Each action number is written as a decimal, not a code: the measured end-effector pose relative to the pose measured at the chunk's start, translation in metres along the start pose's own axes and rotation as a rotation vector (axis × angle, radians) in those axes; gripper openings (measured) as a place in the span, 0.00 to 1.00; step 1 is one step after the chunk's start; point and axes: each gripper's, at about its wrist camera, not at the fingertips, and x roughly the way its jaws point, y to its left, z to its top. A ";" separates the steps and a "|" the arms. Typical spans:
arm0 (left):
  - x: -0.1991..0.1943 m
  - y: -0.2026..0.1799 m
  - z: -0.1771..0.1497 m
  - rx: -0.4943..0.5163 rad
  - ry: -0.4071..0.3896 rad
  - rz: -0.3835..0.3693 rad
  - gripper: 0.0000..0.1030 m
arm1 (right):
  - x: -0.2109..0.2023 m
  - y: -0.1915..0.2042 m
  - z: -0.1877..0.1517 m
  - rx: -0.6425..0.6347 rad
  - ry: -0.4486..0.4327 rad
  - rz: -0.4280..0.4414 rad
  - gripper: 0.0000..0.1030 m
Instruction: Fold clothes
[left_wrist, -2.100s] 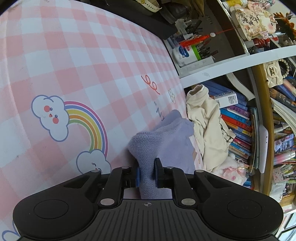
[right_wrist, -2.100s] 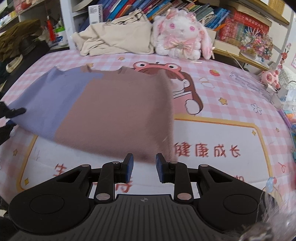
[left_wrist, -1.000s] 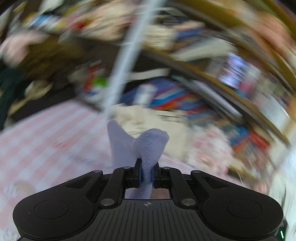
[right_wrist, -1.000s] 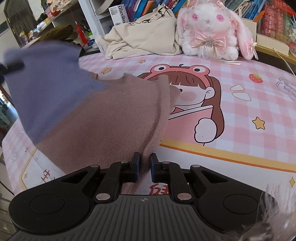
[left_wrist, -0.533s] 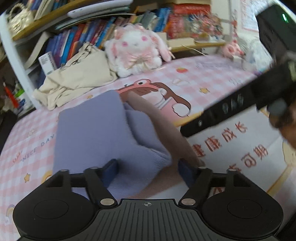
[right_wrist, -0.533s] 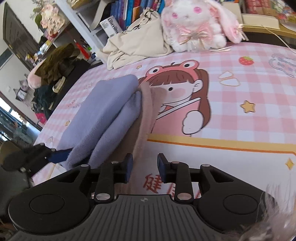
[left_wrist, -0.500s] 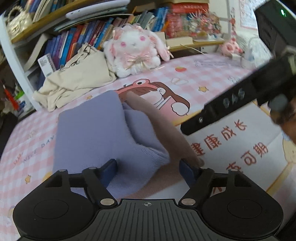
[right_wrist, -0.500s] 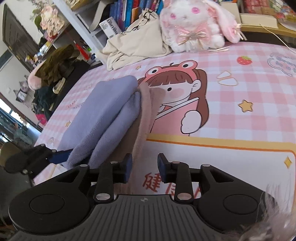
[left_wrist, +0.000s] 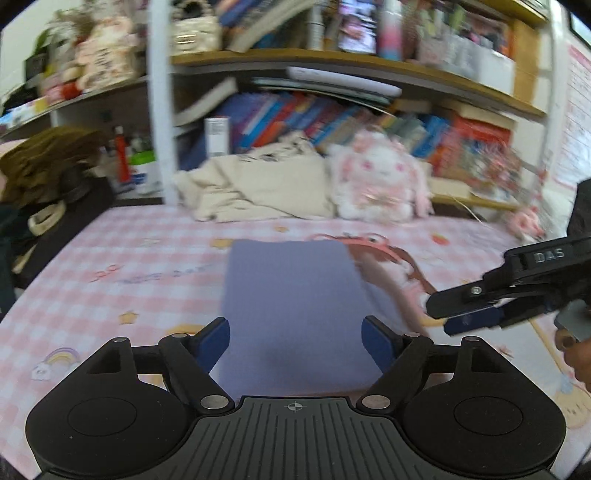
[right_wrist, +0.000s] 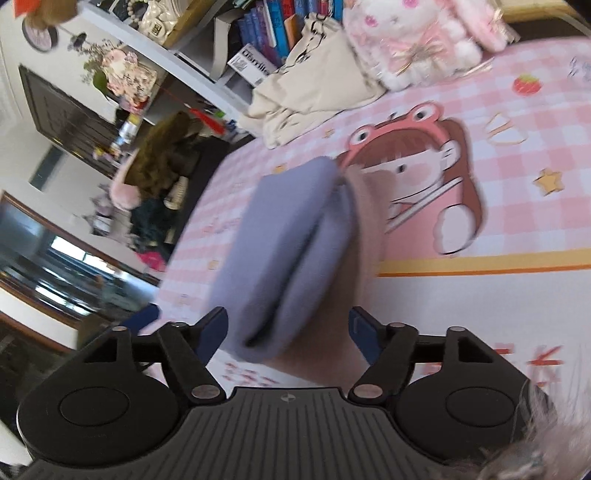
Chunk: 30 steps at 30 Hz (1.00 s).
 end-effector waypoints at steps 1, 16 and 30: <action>0.002 0.004 0.001 -0.001 -0.005 0.001 0.77 | 0.007 0.001 0.004 0.012 0.007 -0.009 0.72; 0.053 0.003 -0.023 0.176 0.145 -0.098 0.67 | 0.053 0.039 0.009 -0.203 -0.160 -0.124 0.18; 0.039 0.004 -0.018 0.226 0.135 -0.135 0.71 | 0.053 -0.001 0.005 -0.049 -0.095 -0.239 0.53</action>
